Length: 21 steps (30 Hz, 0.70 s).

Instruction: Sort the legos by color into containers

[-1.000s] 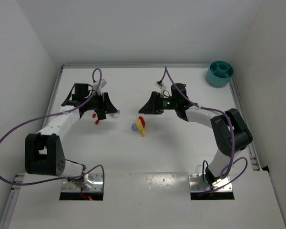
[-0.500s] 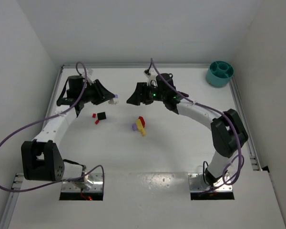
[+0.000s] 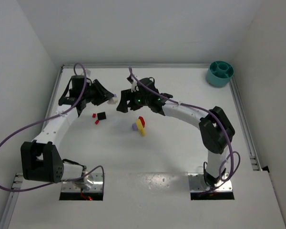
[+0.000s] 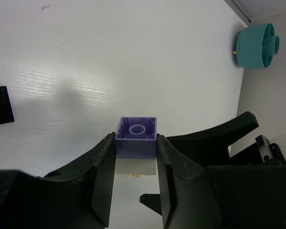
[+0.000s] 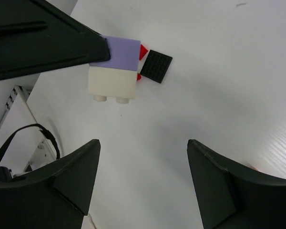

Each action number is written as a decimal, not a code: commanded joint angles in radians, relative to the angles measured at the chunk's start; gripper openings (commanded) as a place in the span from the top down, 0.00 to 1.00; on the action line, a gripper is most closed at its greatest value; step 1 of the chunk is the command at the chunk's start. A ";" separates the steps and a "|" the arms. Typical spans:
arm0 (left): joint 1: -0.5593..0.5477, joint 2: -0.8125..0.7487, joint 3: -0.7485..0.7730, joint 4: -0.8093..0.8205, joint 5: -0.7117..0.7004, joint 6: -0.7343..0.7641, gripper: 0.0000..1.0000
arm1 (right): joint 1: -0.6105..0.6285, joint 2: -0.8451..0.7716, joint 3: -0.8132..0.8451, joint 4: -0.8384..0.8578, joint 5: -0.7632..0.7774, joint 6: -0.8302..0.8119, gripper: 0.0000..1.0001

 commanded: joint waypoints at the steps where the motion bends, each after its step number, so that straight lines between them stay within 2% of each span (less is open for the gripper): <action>1: -0.008 -0.012 -0.015 0.027 0.014 -0.034 1.00 | 0.013 0.013 0.078 0.012 0.008 -0.009 0.26; 10: -0.008 -0.031 -0.049 0.056 0.014 -0.043 1.00 | 0.045 0.073 0.166 -0.006 -0.035 0.024 0.26; 16: -0.008 -0.040 -0.069 0.066 0.045 -0.043 1.00 | 0.054 0.110 0.187 -0.015 -0.007 0.033 0.26; 20: -0.018 -0.060 -0.069 0.076 0.045 -0.043 1.00 | 0.054 0.120 0.187 -0.015 -0.007 0.051 0.34; 21: -0.018 -0.060 -0.078 0.076 0.045 -0.043 1.00 | 0.054 0.121 0.187 -0.015 -0.007 0.051 0.43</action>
